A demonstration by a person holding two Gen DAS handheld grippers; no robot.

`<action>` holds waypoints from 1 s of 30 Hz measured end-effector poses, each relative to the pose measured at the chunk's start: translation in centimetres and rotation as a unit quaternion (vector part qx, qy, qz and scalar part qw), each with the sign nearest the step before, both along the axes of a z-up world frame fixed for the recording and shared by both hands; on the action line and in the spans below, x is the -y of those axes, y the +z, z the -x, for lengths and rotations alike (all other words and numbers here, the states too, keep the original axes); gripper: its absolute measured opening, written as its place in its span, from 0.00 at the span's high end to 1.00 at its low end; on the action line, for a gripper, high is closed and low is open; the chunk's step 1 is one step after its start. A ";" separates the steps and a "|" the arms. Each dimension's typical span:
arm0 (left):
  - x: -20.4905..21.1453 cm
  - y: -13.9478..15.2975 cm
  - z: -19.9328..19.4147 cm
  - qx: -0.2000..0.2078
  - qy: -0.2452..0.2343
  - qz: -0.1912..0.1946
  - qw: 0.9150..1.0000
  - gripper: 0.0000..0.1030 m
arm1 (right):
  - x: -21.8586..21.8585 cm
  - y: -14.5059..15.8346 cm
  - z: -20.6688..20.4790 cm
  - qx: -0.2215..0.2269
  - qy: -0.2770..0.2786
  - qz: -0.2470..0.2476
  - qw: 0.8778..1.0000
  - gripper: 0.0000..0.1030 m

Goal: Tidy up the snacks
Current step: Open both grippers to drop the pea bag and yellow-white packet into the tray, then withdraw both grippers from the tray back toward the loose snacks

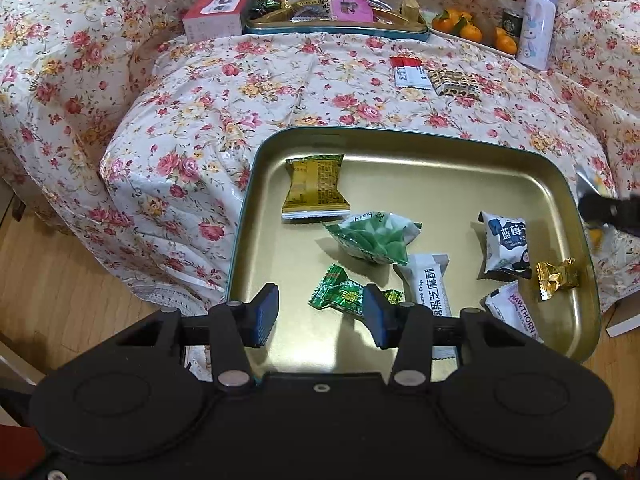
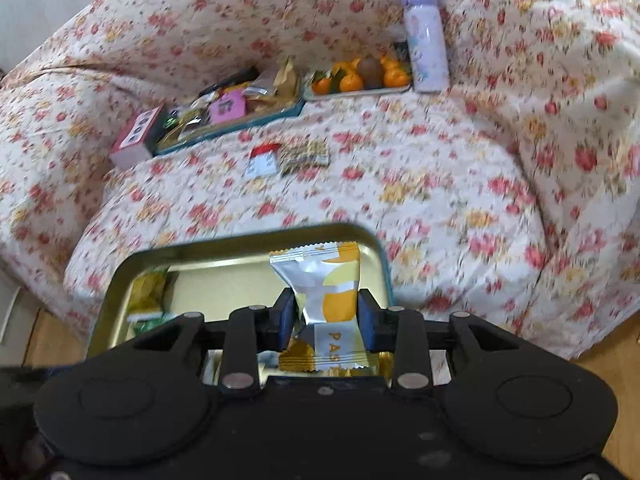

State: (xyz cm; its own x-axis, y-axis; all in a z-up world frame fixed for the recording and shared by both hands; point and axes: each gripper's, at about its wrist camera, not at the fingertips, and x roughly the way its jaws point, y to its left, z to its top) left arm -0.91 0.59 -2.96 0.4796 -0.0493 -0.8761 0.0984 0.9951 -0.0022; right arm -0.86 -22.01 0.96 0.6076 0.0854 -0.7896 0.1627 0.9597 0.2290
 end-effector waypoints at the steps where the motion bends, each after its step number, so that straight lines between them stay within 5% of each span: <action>1: 0.0 0.0 0.0 0.001 0.001 -0.001 1.000 0.48 | 0.0 0.0 -0.3 0.001 -0.002 0.000 1.000 0.64; 30: 0.1 -0.1 -0.1 -0.009 0.003 -0.007 1.000 0.49 | -3.7 -0.2 2.4 -0.051 0.085 -0.038 0.994 0.60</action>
